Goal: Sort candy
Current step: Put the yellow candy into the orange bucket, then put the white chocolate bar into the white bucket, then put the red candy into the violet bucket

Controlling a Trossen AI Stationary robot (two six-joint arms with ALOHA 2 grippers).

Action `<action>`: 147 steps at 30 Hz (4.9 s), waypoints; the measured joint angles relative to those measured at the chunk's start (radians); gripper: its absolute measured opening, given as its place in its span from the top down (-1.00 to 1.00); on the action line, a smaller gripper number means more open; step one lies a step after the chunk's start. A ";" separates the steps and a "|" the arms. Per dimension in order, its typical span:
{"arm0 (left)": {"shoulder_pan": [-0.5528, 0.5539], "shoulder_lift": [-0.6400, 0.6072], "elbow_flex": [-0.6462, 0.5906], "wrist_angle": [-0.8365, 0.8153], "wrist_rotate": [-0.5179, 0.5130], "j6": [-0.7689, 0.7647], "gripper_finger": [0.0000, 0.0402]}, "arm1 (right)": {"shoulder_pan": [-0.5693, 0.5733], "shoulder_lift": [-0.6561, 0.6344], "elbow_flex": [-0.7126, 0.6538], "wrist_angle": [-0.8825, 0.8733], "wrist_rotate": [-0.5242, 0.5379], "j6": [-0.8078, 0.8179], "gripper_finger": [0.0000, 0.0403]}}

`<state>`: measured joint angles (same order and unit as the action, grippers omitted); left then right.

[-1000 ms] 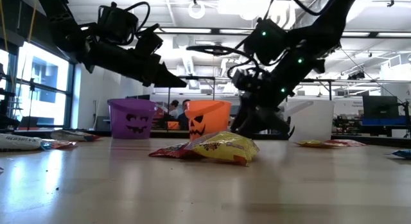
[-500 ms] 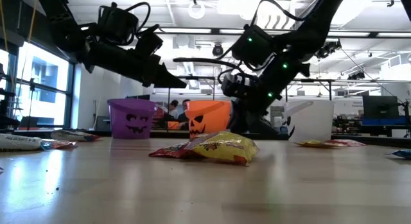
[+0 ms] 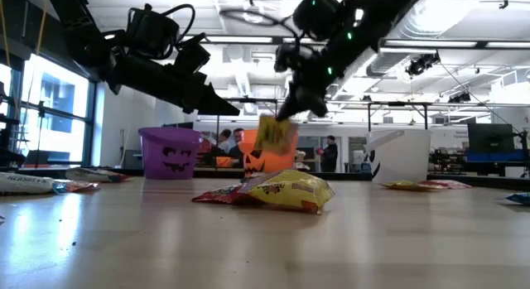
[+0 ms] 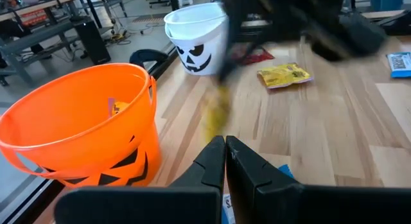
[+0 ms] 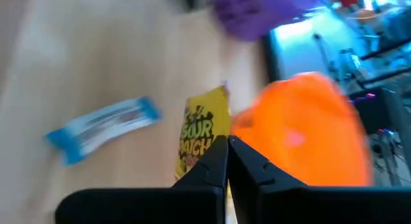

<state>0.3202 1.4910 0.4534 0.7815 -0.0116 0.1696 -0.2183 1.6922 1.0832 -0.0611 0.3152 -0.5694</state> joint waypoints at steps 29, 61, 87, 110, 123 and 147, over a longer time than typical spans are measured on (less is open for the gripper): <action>-0.003 0.024 0.000 0.010 -0.013 -0.038 1.00 | -0.325 0.137 0.206 0.035 -0.309 0.177 0.86; -0.042 0.082 -0.073 0.153 -0.073 -0.046 1.00 | 0.051 0.133 -0.131 0.259 -0.120 0.733 -0.21; -0.131 -0.001 -0.074 0.024 0.166 -0.020 1.00 | 0.055 0.206 -0.125 0.280 -0.192 0.704 0.88; -0.282 -0.148 -0.074 -0.141 0.091 0.016 1.00 | -0.281 -0.482 -0.189 -0.674 0.294 0.760 0.98; -0.394 -0.214 -0.057 -0.321 0.093 -0.088 1.00 | -0.572 -0.480 -0.320 -0.537 0.088 0.638 0.81; -0.998 -0.138 0.366 -1.538 0.061 -0.815 1.00 | -0.228 -0.777 -0.263 -0.586 0.108 0.614 0.87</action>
<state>-0.6782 1.3535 0.8192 -0.7567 0.0490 -0.6459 -0.4463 0.9154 0.8200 -0.6470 0.4236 0.0442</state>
